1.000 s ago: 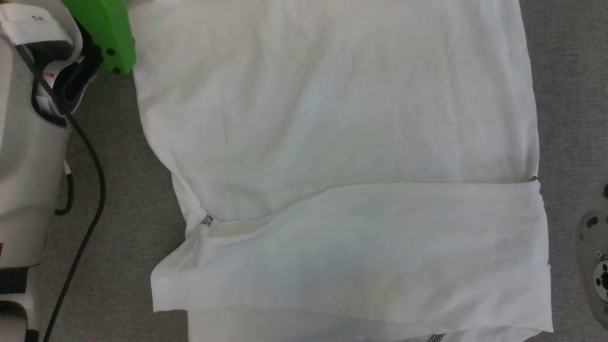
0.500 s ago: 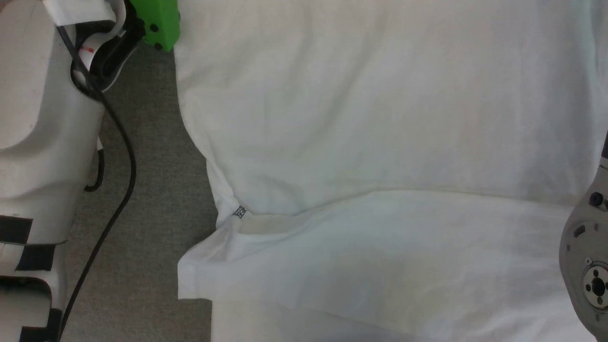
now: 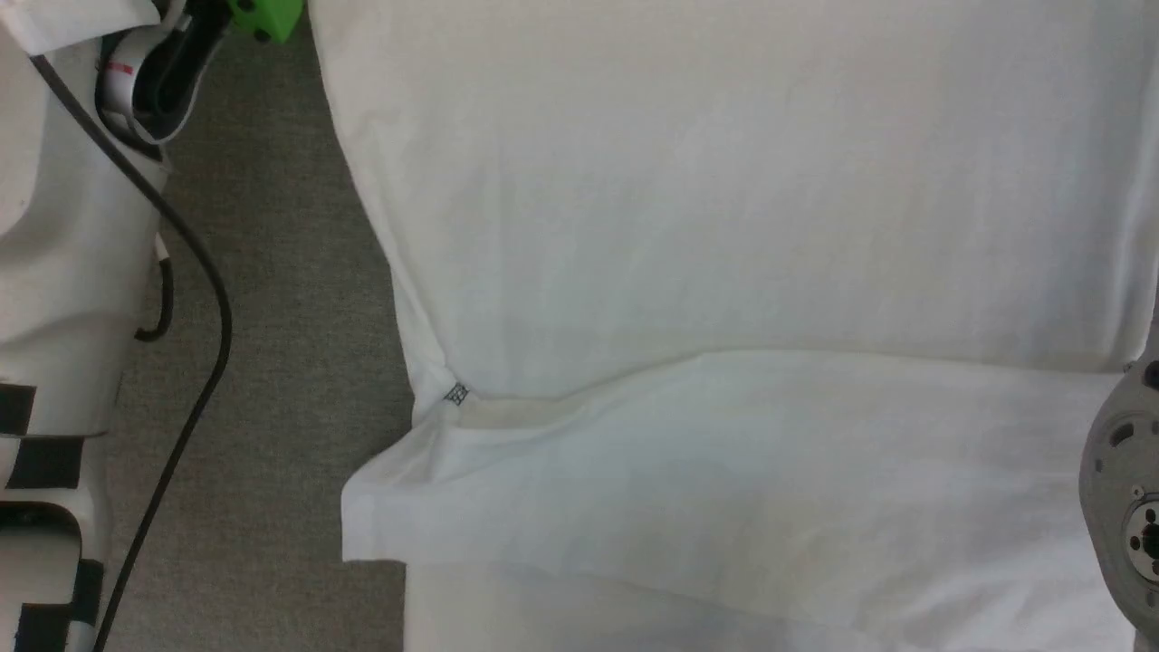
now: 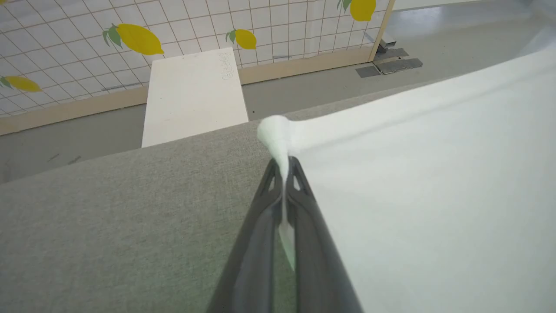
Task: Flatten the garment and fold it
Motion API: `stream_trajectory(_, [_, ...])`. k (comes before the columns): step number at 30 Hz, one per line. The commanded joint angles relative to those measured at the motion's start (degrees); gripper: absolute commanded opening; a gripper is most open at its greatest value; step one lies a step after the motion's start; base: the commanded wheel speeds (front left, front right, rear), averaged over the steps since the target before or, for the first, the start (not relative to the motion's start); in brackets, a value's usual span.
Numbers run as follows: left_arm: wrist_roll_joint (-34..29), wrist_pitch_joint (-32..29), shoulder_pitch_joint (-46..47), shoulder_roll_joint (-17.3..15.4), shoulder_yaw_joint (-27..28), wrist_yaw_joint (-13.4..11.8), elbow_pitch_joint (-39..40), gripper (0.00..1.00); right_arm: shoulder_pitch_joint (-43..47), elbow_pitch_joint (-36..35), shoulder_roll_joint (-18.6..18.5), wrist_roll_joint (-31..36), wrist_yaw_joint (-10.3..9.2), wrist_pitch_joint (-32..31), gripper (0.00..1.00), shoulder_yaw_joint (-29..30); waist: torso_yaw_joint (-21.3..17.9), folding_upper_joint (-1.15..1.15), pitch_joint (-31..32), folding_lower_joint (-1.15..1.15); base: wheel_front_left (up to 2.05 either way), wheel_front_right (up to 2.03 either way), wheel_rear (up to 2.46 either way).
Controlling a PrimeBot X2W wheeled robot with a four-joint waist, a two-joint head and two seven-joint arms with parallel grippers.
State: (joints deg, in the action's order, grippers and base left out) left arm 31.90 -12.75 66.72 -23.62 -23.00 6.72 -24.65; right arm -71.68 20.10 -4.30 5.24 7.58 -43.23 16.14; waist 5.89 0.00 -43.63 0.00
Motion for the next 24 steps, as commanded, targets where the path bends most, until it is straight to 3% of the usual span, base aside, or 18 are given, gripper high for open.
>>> stream_trajectory(1, [-0.87,1.56,1.57,-0.69,0.54,-0.46,-0.45,0.00,-0.60,-0.52,-0.95,-0.78,-0.09,1.35,0.00,-0.02,-0.89,0.00,2.04,0.00,0.00,0.00,0.00])
stream_trajectory(9, [-1.32,7.07,0.67,-1.82,0.87,-0.26,-1.87,0.00,2.28,-1.22,-3.35,-5.55,-0.09,4.49,0.00,-0.78,-2.20,0.00,8.53,0.00,0.00,0.00,0.00])
stream_trajectory(14, [-1.32,10.98,-4.37,-2.47,-1.25,0.25,0.59,0.00,8.49,-4.80,-5.37,-11.18,-0.09,5.44,0.00,-3.14,-1.86,0.00,13.90,0.00,0.00,0.00,0.00])
stream_trajectory(19, [-0.71,14.37,-15.99,-5.70,-3.87,0.49,9.05,0.00,21.74,-15.04,-8.03,-18.69,-0.09,3.43,0.00,-4.80,-1.68,0.00,20.52,0.00,0.00,0.00,0.00])
stream_trajectory(24, [0.59,16.04,-28.78,-8.81,-3.34,-2.25,19.99,0.00,36.52,-25.13,-7.52,-23.55,-0.09,1.11,0.00,-3.70,-1.97,0.00,25.35,0.00,0.00,0.00,0.00])
